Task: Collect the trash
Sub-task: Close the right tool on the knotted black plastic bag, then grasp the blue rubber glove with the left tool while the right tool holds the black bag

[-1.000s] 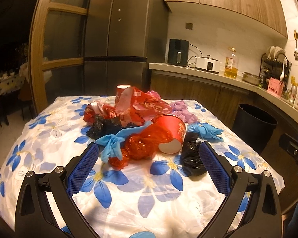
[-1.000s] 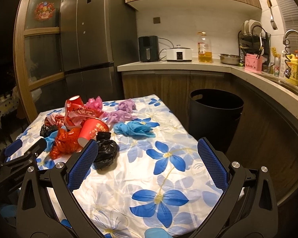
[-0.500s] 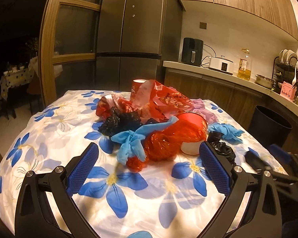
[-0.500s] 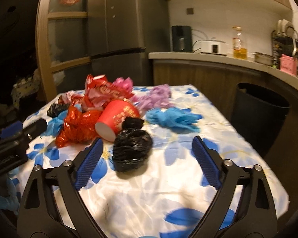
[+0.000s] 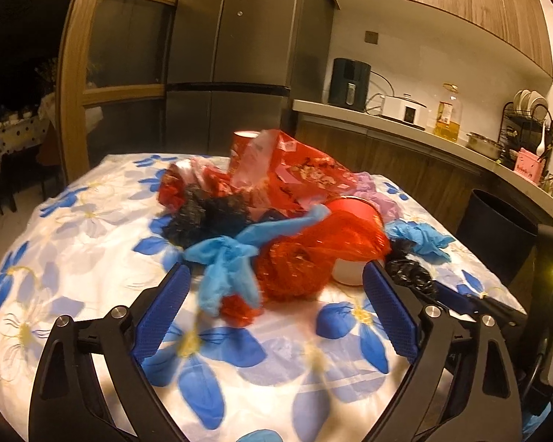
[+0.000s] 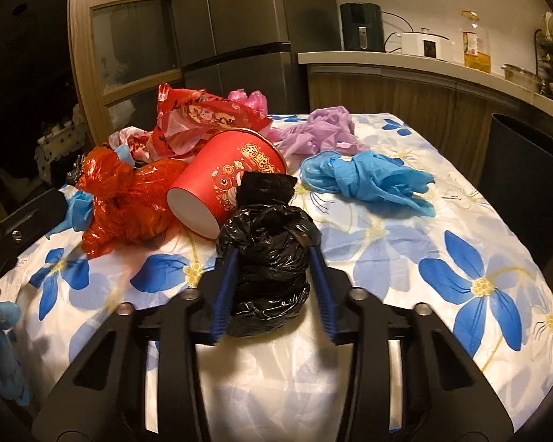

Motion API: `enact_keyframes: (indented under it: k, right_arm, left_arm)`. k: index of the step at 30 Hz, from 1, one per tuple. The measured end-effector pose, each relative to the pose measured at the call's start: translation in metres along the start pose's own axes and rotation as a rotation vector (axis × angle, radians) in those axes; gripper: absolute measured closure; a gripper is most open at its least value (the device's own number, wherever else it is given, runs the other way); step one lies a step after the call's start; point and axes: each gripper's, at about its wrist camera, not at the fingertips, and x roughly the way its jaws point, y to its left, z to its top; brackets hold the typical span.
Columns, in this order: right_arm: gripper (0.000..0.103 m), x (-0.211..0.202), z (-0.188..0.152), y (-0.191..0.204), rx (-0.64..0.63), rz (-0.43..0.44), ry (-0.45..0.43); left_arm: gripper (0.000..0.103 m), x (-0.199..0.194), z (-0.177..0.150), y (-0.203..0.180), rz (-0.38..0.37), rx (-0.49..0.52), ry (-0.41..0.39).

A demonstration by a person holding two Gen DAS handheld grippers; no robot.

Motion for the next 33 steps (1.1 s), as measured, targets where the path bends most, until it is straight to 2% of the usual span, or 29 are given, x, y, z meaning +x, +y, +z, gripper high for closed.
enact_keyframes:
  k: [1,3,9,11,15,17,19,22,29,33]
  right_arm:
    - [0.076,0.000,0.000,-0.001,0.002,0.001,-0.002]
    - [0.078,-0.004,-0.001,-0.002,0.004,-0.001,-0.018]
    - [0.078,-0.029,-0.001,-0.012,0.000,-0.035,-0.081]
    - [0.078,-0.037,-0.001,-0.018,0.006,-0.038,-0.093]
    - [0.078,-0.047,0.000,-0.028,0.026,-0.037,-0.104]
    - [0.078,-0.050,0.001,-0.031,0.032,-0.037,-0.108]
    - [0.078,-0.052,0.001,-0.032,0.033,-0.037,-0.108]
    - [0.078,-0.053,-0.001,-0.034,0.037,-0.037,-0.106]
    - [0.078,-0.063,0.000,-0.037,0.038,-0.040,-0.122]
    - [0.078,-0.071,0.001,-0.040,0.044,-0.042,-0.138]
  left_arm:
    - [0.018,0.003,0.000,-0.002,-0.009,-0.002,0.008]
    - [0.031,0.010,-0.001,-0.006,-0.019,-0.003,0.031]
    - [0.032,0.034,-0.002,-0.014,-0.009,-0.020,0.083]
    - [0.036,0.039,-0.002,-0.014,-0.002,-0.030,0.094]
    - [0.057,0.052,0.000,-0.014,0.031,-0.051,0.137]
    - [0.062,0.056,0.000,-0.013,0.035,-0.059,0.154]
    - [0.072,0.056,0.000,-0.013,0.029,-0.057,0.157]
    - [0.081,0.055,0.000,-0.016,0.018,-0.044,0.152]
    - [0.086,0.024,-0.004,-0.022,-0.014,-0.035,0.118]
    - [0.086,-0.003,-0.008,-0.036,-0.046,0.012,0.101]
